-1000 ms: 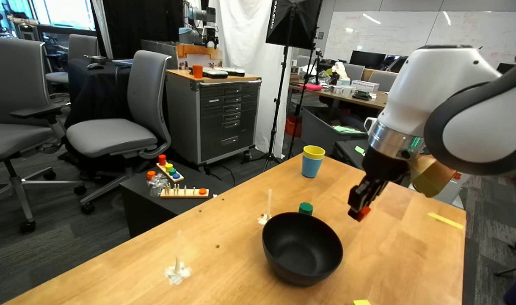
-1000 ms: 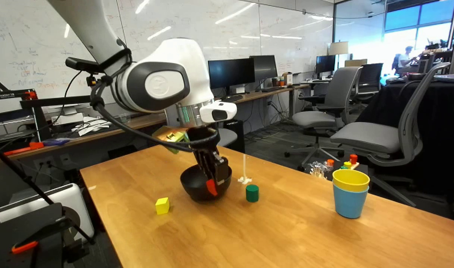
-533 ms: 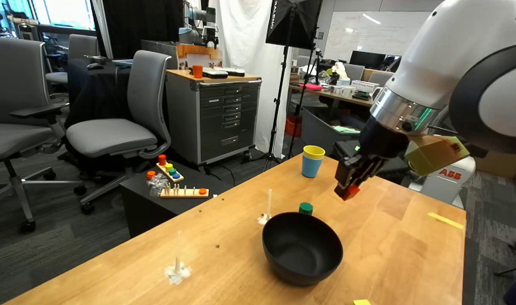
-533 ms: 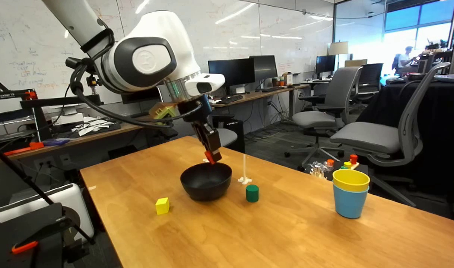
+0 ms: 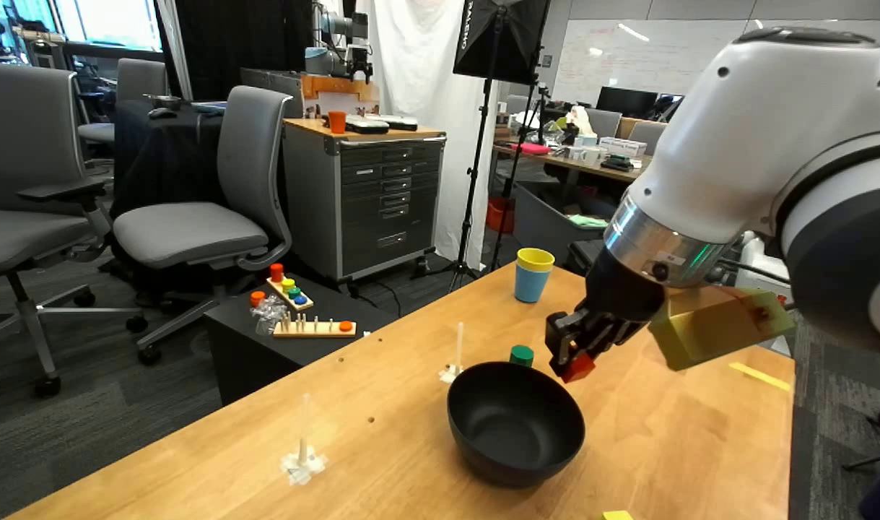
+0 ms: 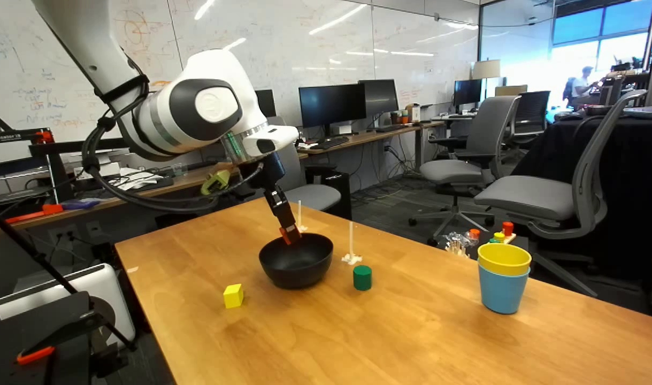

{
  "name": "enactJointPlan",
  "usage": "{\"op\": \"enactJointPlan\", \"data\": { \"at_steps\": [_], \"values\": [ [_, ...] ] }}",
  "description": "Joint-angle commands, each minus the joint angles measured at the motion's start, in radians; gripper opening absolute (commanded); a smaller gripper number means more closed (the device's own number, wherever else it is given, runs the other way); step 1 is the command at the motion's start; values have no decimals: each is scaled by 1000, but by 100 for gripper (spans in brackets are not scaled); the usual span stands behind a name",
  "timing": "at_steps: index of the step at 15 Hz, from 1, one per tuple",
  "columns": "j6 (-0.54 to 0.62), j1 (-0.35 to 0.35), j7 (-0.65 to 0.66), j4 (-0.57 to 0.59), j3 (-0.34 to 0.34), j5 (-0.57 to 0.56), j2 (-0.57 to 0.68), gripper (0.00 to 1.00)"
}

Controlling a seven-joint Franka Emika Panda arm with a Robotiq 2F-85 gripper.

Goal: Put the blocks in the bowl beginning with the orange, yellow, then the green one

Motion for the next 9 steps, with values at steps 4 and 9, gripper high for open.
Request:
{"op": "enactJointPlan", "data": {
  "at_steps": [4, 9],
  "values": [
    [-164, 113, 235, 195, -47, -2, 151, 12],
    [-279, 66, 255, 270, 32, 57, 206, 12]
  ]
}}
